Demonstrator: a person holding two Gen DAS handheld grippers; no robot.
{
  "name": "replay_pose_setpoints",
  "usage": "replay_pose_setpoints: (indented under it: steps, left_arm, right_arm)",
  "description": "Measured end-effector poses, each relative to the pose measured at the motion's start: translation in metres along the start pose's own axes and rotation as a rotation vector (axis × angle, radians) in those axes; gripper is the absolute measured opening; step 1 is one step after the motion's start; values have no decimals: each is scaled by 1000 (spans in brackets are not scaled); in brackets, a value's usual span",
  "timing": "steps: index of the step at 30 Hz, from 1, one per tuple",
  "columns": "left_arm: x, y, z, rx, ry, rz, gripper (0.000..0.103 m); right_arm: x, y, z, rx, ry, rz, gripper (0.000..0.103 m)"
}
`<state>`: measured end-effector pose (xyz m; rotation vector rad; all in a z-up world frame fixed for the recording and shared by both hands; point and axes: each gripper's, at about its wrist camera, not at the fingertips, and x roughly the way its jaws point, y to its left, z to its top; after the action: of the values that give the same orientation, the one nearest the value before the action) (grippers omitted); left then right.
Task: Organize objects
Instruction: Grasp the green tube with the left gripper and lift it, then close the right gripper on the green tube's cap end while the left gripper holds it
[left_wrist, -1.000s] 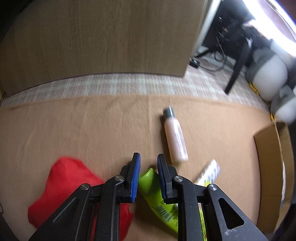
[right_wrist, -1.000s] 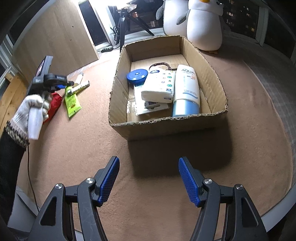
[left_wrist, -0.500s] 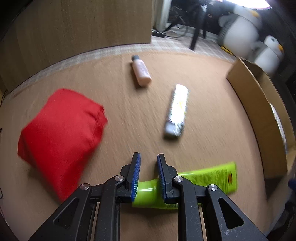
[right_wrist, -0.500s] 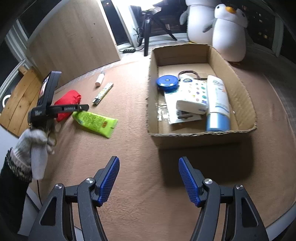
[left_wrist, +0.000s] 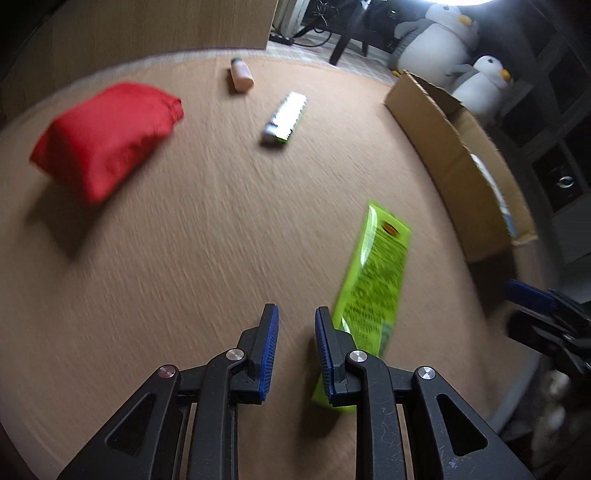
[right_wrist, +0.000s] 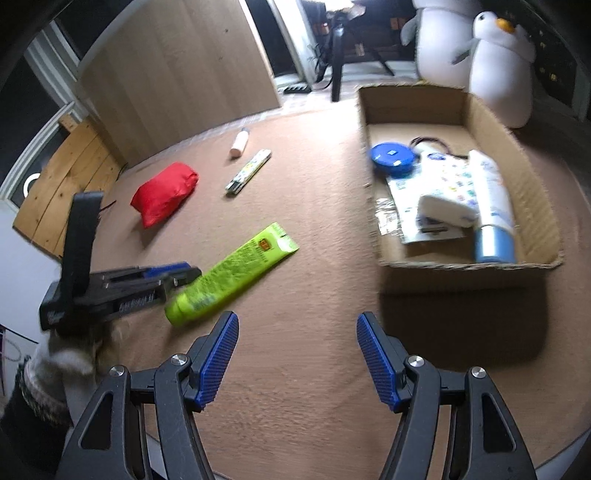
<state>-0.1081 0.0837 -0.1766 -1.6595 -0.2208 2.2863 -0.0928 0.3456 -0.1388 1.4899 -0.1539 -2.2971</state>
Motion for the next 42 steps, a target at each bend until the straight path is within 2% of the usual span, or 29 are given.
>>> replay_pose_setpoints:
  steps: [3,5,7,10,16,21,26,31,34,36,38,42]
  left_arm:
    - [-4,-1,-15,-10,14,-53,29]
    - [-9,-1,-26,-25,16,-83,37]
    - [-13,-3,-34,-35,24,-130,51]
    - [-19,-12,-43,-14,28,-163,56]
    - [-12,-34,-51,63,61,-178,56]
    - [-9,-48,-58,116,64,-140,55]
    - [-10,-53,-58,125,66,-131,55]
    - [-12,-52,-59,125,60,-114,40]
    - [-14,-51,-61,124,53,-108,35]
    - [-16,-49,-62,114,47,-106,34]
    - [-18,-47,-64,105,42,-111,34]
    - [-22,-46,-66,93,34,-113,34]
  right_arm:
    - [13,4,1,14,34,44,63]
    - [24,6,3,31,59,72,63]
    - [32,6,4,50,78,93,63]
    - [47,5,5,100,117,124,63]
    - [72,-4,3,220,181,186,63]
    - [73,0,5,229,181,210,63]
    - [77,10,6,216,192,230,63]
    - [81,17,6,197,203,236,63]
    - [85,19,5,194,207,237,55]
    - [87,19,4,200,208,249,44]
    - [90,19,4,206,214,259,38]
    - [91,17,2,216,203,269,34]
